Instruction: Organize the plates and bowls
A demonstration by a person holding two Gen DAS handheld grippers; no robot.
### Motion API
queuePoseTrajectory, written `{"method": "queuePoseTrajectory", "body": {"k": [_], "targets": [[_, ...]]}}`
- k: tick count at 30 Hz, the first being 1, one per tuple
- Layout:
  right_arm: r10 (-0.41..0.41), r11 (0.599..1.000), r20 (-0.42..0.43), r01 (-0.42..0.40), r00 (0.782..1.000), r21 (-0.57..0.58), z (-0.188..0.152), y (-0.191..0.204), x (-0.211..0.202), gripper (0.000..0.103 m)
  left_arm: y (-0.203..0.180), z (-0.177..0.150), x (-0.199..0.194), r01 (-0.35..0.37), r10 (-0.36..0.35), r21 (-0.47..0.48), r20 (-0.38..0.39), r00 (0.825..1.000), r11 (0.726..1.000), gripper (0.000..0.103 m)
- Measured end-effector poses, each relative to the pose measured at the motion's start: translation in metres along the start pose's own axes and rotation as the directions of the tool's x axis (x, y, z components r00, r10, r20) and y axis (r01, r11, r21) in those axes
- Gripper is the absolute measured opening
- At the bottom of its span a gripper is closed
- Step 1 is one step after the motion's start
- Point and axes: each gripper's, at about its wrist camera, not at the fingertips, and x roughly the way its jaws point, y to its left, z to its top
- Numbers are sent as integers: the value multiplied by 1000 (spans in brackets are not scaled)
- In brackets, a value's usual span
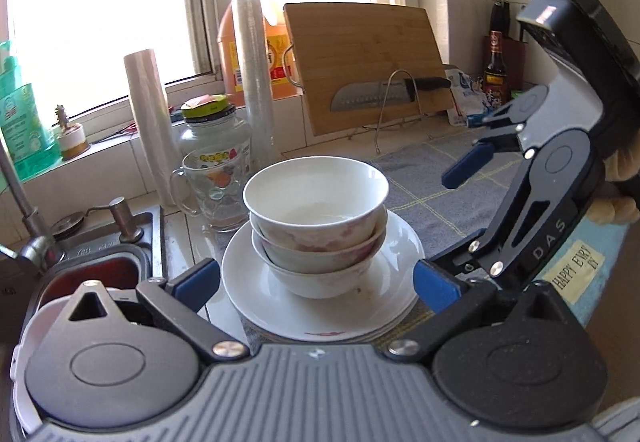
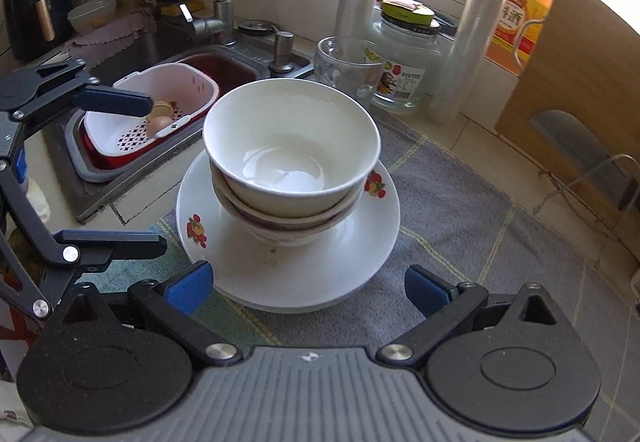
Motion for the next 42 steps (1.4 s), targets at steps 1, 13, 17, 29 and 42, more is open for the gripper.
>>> {"method": "queuePoseTrajectory", "body": {"k": [1, 13, 17, 29, 42], "targets": [[-20, 999, -5, 20, 1000, 27, -4, 1, -3, 103, -5, 1, -4, -43, 42, -27, -20, 999, 999, 102], [-165, 902, -24, 161, 986, 402, -53, -3, -58, 103, -33, 10, -46, -320, 265, -259, -226, 937, 911, 102], [-186, 899, 17, 164, 982, 406, -53, 1, -79, 103, -38, 20, -57, -324, 273, -252, -217, 937, 912, 102], [-216, 900, 82, 166, 973, 404, -46, 9, -102, 103, -44, 36, -69, -312, 278, -255, -162, 947, 915, 102], [-226, 903, 103, 169, 969, 396, -40, 9, -104, 103, -41, 42, -72, -320, 292, -262, -139, 946, 911, 102]]}}
